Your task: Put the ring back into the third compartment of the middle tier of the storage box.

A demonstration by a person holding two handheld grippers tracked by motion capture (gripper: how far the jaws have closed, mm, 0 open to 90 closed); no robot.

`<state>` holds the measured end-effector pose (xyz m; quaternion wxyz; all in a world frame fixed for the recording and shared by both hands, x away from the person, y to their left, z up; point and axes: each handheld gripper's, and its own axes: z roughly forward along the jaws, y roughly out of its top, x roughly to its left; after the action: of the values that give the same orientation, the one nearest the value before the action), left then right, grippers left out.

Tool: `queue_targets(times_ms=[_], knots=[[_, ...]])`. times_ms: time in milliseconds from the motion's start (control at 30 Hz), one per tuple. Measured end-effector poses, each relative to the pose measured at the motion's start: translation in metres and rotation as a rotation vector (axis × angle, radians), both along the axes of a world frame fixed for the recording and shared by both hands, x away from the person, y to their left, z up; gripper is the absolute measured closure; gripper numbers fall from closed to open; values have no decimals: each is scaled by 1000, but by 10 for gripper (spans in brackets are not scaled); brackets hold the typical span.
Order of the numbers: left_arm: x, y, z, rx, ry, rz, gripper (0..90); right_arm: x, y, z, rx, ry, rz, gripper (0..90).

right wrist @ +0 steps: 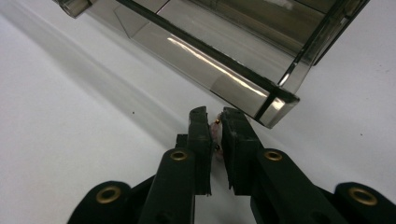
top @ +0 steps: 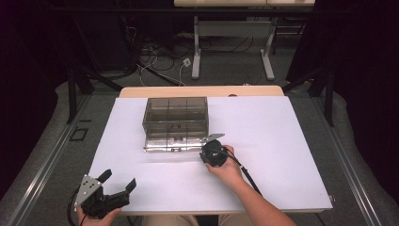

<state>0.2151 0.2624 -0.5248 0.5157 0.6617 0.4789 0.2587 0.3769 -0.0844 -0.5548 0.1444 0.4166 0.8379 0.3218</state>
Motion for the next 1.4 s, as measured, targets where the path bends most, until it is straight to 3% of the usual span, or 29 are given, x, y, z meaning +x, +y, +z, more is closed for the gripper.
queue_targets(times_ms=[133,533,567,600,667,900,1400], knots=[[0,0,0,0,0,2,32,0,0,0,-2,-3,8,869],[0,0,0,-5,3,4,32,-1,1,0,-6,-10,21,872],[0,0,0,-4,3,3,32,0,2,-4,21,-54,22,872],[0,0,0,-4,3,3,32,0,2,-4,21,-57,22,872],[0,0,0,-6,3,3,32,-1,1,0,-24,-25,32,872],[0,0,0,-6,5,5,32,-4,0,0,-36,-41,36,872],[0,1,0,-11,3,10,32,-14,-4,7,11,-55,72,872]])
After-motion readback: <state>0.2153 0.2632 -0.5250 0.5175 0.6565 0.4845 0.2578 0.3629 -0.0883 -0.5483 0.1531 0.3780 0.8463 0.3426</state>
